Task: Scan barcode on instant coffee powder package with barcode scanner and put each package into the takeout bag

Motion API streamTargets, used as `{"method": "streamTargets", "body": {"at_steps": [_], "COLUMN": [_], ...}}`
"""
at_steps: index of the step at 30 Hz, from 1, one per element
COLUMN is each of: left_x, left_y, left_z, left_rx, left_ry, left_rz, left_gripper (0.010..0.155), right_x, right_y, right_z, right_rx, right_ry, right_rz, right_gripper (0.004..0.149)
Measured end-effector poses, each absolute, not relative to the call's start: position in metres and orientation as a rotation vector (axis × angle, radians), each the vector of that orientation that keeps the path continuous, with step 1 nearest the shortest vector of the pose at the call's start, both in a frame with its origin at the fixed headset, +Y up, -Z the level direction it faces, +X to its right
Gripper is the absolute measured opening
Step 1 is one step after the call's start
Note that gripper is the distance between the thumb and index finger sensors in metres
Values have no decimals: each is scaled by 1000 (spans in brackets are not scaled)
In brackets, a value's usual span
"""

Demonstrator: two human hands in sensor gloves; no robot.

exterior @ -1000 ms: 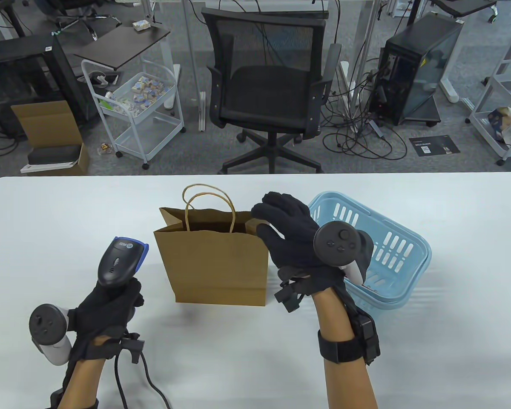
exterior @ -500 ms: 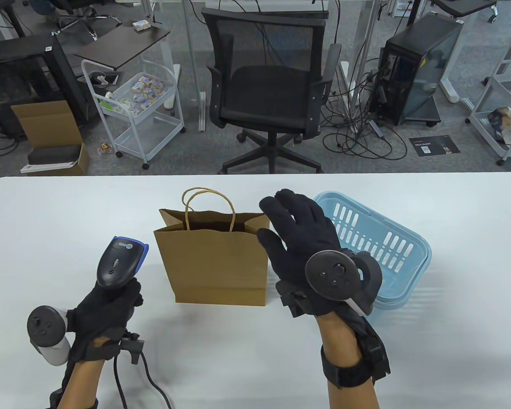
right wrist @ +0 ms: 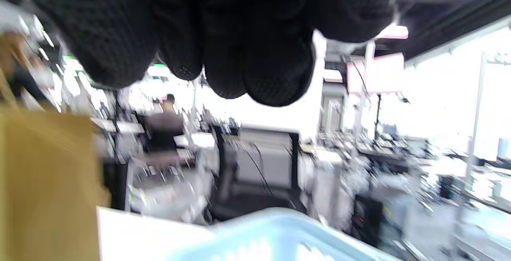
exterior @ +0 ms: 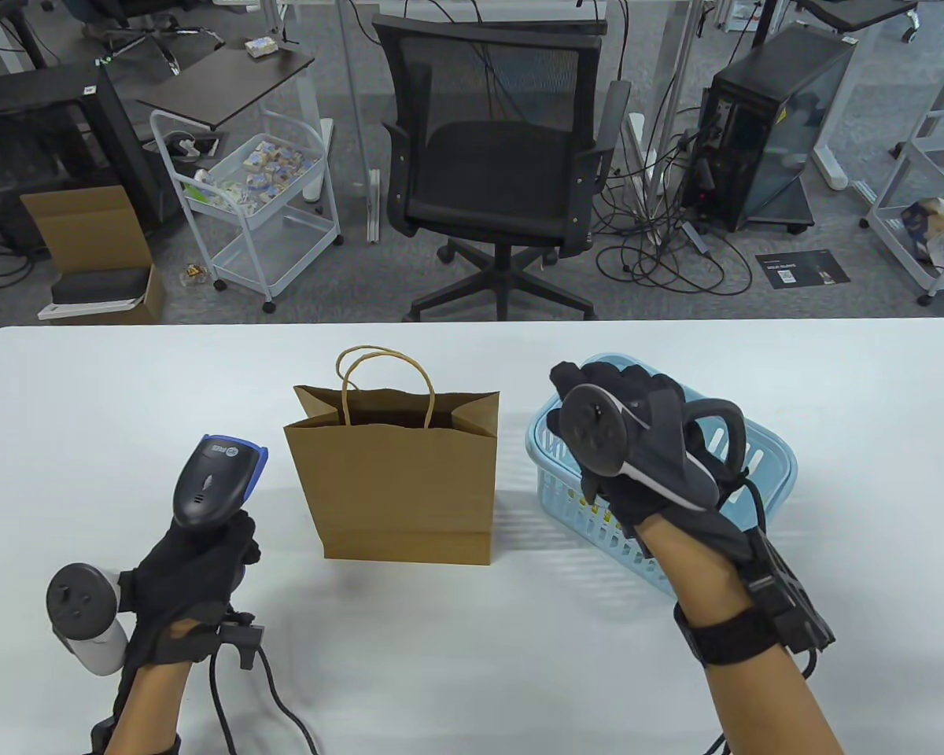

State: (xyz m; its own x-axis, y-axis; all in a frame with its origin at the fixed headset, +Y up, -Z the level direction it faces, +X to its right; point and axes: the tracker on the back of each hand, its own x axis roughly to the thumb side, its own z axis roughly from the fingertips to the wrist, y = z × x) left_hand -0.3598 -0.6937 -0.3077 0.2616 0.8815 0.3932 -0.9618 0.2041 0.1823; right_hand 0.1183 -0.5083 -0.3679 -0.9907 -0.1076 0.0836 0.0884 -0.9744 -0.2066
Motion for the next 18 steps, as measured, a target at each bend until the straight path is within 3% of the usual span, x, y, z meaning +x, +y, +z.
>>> {"method": "streamTargets", "body": {"at_steps": [5, 12, 18], "left_x": [-361, -360, -360], "left_y": [-691, -690, -689], "left_z": [-308, -308, -309], "left_rx": [440, 441, 440], "left_ry": [-227, -234, -241], "left_rz": [1314, 1321, 1315], "left_gripper": [67, 67, 67], "right_x": [151, 168, 172], "right_y": [-561, -624, -657], "right_z": [-413, -447, -471], "right_rx": [-15, 71, 111], "right_ry": [-130, -383, -608], "right_rz": [-2923, -2733, -2676], "right_gripper": [46, 47, 53]}}
